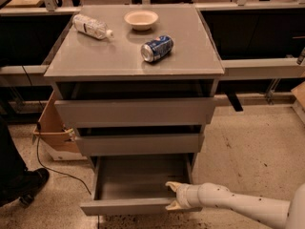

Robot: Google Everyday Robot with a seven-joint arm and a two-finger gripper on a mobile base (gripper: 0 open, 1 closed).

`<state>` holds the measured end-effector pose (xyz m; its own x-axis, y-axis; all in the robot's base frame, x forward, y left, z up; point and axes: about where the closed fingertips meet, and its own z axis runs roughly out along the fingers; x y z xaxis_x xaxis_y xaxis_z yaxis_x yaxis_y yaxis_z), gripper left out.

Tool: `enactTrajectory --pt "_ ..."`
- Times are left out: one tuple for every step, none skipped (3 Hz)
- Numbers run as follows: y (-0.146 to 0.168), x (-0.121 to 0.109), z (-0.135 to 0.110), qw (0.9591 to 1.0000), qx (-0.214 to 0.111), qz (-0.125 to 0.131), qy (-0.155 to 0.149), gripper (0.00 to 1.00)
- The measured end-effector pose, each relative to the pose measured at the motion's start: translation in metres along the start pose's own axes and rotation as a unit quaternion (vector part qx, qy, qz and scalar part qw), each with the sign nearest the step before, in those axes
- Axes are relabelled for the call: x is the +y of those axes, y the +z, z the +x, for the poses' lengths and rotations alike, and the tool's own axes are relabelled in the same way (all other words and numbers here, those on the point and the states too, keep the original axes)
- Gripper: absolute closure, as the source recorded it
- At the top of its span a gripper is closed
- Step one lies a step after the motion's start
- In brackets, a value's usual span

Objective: Close bottom drawer

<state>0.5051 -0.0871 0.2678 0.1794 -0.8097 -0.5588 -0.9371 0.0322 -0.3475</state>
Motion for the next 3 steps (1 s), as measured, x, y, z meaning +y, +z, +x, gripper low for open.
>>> enactTrajectory --pt "-0.009 0.022 -0.001 0.9997 0.012 -0.02 0.003 0.06" --pt "-0.016 0.057 0.008 0.9985 0.023 -0.045 0.02 0.29" --pt "-0.017 0.064 0.009 0.9982 0.025 -0.05 0.023 0.59"
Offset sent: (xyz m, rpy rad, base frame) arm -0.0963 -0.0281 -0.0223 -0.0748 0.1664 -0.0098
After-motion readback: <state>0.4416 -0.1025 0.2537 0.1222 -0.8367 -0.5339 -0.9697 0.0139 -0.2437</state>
